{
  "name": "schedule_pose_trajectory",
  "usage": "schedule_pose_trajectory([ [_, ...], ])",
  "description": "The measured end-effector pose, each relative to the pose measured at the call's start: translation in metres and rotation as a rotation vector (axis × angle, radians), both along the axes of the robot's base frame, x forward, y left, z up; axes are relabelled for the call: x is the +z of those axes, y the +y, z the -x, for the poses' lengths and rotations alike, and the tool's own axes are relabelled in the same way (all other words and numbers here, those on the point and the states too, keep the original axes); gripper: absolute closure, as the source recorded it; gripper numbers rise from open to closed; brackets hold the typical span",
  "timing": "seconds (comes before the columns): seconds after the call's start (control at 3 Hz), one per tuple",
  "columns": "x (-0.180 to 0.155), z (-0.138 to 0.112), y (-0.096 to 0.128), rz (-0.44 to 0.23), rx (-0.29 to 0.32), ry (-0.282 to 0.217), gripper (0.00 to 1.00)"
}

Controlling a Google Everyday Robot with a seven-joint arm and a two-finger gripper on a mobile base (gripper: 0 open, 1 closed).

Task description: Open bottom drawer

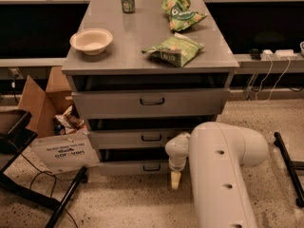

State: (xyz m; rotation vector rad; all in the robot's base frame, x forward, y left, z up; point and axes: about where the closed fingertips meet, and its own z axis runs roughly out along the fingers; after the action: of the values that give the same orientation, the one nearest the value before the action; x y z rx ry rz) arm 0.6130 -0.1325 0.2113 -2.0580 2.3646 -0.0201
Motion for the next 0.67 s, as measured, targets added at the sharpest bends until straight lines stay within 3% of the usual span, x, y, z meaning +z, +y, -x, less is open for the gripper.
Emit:
schedule_pose_trajectory([
  [0.33, -0.026, -0.004, -0.001, 0.017, -0.039, 0.050, 0.23],
  [0.67, -0.032, 0.018, -0.016, 0.045, -0.081, 0.098, 0.45],
])
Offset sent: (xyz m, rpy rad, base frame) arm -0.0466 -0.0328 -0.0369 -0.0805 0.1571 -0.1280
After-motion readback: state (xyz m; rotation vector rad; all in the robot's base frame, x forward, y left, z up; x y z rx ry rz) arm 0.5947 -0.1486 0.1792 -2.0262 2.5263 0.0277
